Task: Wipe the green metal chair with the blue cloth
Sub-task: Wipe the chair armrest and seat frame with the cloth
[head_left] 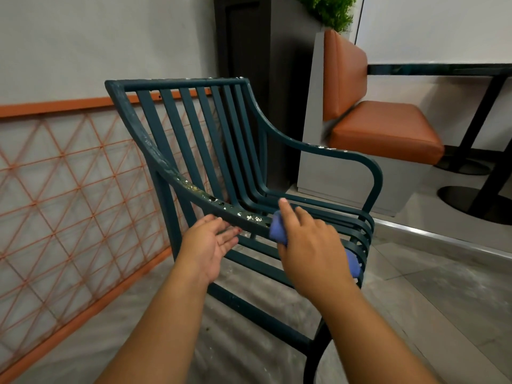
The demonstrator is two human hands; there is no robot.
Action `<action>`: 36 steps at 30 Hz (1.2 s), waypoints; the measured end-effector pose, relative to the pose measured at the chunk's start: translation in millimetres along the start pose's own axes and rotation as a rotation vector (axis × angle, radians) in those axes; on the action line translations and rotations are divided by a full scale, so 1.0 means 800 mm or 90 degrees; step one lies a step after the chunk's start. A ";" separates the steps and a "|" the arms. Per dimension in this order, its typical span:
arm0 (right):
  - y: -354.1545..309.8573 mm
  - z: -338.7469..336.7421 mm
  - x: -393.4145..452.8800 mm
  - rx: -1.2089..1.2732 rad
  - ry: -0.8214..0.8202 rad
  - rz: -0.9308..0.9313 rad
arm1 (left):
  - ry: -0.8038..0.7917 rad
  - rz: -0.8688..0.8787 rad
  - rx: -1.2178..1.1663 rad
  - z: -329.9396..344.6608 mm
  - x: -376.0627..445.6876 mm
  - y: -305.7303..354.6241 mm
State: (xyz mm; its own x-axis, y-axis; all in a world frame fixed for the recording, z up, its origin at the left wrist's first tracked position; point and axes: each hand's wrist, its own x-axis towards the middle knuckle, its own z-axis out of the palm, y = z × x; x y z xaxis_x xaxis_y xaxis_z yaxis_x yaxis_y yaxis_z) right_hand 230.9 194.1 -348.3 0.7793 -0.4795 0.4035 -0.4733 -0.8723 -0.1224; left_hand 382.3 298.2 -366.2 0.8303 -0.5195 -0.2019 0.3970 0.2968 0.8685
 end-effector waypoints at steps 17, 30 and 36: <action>-0.026 -0.017 0.020 -0.094 -0.207 -0.137 | -0.056 -0.109 -0.222 0.001 -0.025 0.016; -0.034 -0.018 0.006 -0.127 -0.186 -0.117 | -0.064 -0.098 -0.178 0.006 -0.034 0.014; 0.001 -0.032 0.019 0.045 -0.181 0.093 | -0.057 -0.101 -0.185 0.007 -0.037 0.011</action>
State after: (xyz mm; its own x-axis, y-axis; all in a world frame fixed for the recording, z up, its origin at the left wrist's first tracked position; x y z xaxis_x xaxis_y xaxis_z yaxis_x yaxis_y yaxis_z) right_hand 231.5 188.6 -319.1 0.7933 -0.5989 0.1095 -0.5666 -0.7920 -0.2272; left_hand 359.2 311.4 -349.8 0.7162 -0.6424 -0.2728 0.6247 0.4158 0.6610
